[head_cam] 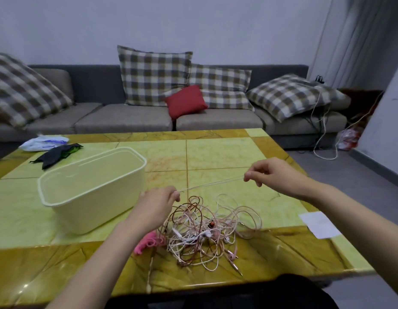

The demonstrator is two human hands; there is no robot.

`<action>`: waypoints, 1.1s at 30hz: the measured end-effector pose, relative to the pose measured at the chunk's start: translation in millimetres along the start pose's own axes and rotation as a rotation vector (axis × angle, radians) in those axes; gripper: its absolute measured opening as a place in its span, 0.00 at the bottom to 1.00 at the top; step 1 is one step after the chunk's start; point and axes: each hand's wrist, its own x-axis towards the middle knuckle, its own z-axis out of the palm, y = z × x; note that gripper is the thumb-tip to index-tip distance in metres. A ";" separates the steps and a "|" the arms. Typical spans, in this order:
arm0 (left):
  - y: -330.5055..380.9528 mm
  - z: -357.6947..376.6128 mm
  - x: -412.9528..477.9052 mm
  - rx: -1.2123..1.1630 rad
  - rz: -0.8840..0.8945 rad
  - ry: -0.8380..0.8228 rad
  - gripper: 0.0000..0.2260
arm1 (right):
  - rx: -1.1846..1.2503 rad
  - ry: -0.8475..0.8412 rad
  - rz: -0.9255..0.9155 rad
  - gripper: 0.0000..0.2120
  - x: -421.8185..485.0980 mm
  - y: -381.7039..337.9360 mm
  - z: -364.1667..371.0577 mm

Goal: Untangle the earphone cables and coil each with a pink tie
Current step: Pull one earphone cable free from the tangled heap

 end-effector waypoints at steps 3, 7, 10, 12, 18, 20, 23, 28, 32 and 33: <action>10.0 -6.3 -6.2 -0.290 0.061 -0.178 0.09 | -0.004 0.054 -0.062 0.11 0.3 -18.7 -11.3; 37.5 -20.5 -20.3 -0.689 0.147 -0.299 0.05 | -0.055 0.062 -0.190 0.09 -4.3 -52.5 -18.3; 54.6 -33.4 -32.6 -0.888 0.244 -0.290 0.07 | -0.108 0.050 -0.237 0.09 -12.7 -68.6 -21.3; 57.1 -42.8 -38.1 -1.031 0.239 -0.215 0.11 | -0.093 0.038 -0.238 0.11 -18.1 -68.6 -23.5; 37.8 -49.7 -43.8 -1.298 0.133 0.024 0.13 | 0.040 0.004 -0.165 0.14 -47.9 -41.5 -8.4; 32.2 -49.6 -44.4 -1.453 0.072 0.099 0.13 | 0.038 -0.013 -0.123 0.15 -58.1 -29.1 0.9; 21.0 -50.7 -41.7 -1.646 -0.078 0.225 0.13 | 0.097 0.004 -0.026 0.17 -69.8 -11.1 6.8; 29.8 -42.1 -44.4 -1.608 -0.231 0.236 0.12 | 0.161 0.130 0.060 0.17 -75.2 -9.9 -2.5; 65.2 -38.6 -48.0 -1.445 -0.176 0.153 0.11 | 0.034 0.130 -0.006 0.16 -70.7 -40.9 -9.4; 75.1 -38.2 -48.7 -1.395 -0.145 0.139 0.11 | -0.002 0.092 -0.036 0.16 -69.9 -50.0 -9.0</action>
